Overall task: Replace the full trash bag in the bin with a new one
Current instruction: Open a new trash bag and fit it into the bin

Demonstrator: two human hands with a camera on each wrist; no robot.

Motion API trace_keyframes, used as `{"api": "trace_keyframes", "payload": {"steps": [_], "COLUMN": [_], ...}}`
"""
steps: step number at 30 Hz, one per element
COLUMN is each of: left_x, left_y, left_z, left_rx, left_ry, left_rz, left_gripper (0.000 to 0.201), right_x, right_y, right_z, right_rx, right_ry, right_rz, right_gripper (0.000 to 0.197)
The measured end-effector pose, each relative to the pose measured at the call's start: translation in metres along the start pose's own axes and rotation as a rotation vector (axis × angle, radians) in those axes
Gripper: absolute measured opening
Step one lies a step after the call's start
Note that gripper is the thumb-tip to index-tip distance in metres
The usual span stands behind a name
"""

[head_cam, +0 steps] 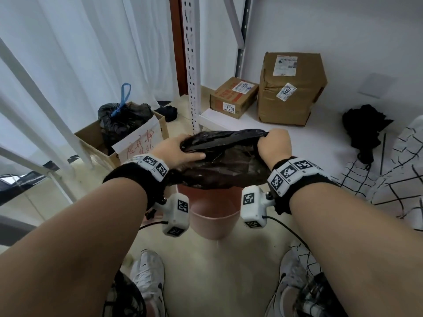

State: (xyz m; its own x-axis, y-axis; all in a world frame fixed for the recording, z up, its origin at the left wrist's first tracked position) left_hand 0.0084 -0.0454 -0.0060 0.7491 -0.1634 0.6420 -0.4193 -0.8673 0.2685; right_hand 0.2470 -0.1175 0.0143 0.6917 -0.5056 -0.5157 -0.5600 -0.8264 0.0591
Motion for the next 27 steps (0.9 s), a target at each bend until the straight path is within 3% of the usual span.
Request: {"api": "trace_keyframes", "payload": {"steps": [2,5,7,9,13,16,19,21,24,27], "left_x": [0.006,0.01,0.01,0.01,0.01,0.015,0.02,0.026,0.03,0.036], "left_y": [0.008,0.009,0.007,0.003,0.001,0.005,0.009,0.011,0.012,0.013], "left_z": [0.004,0.009,0.009,0.005,0.001,0.002,0.004,0.003,-0.002,-0.004], "left_rx": [0.01,-0.035,-0.06,-0.034,-0.023,0.096,0.163,0.078,0.065,0.12], "left_ry": [-0.128,-0.166,-0.216,-0.257,-0.275,-0.075,0.187,0.197,0.163,0.406], "left_rz": [-0.016,-0.09,-0.139,-0.152,-0.142,-0.041,0.057,0.099,0.094,0.157], "left_gripper": [0.052,0.069,0.071,0.056,0.037,0.024,0.031,0.021,0.028,0.01], "right_x": [-0.005,-0.014,-0.02,-0.027,-0.041,-0.046,-0.045,-0.043,-0.042,-0.042], "right_y": [0.003,0.012,0.017,0.02,0.024,0.021,0.021,0.025,0.031,0.033], "right_z": [-0.001,0.002,0.004,0.003,-0.003,-0.002,0.001,0.001,0.0,0.0], "right_rx": [0.036,-0.077,-0.145,-0.136,-0.127,-0.164,-0.148,-0.067,-0.011,-0.14], "right_ry": [-0.122,-0.305,-0.26,-0.215,-0.185,-0.159,-0.099,-0.037,-0.089,-0.227], "right_rz": [-0.107,-0.296,-0.416,-0.493,-0.591,-0.579,-0.546,-0.482,-0.358,-0.231], "right_gripper": [0.023,0.031,0.042,0.047,0.043,0.027,0.051,0.065,0.09,0.12]}}
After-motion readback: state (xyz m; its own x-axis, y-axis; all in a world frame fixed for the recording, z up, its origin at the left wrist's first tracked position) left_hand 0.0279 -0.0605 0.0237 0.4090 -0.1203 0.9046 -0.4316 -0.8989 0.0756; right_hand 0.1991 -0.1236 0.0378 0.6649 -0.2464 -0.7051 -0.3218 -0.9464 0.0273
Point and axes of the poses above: each hand's wrist, its own y-axis away from the middle knuckle, its own z-axis out of the palm, x = y × z, the point moved 2 cm from there along -y, towards the middle knuckle, and after that the axes turned 4 degrees about -x, right-handed, at the moved point
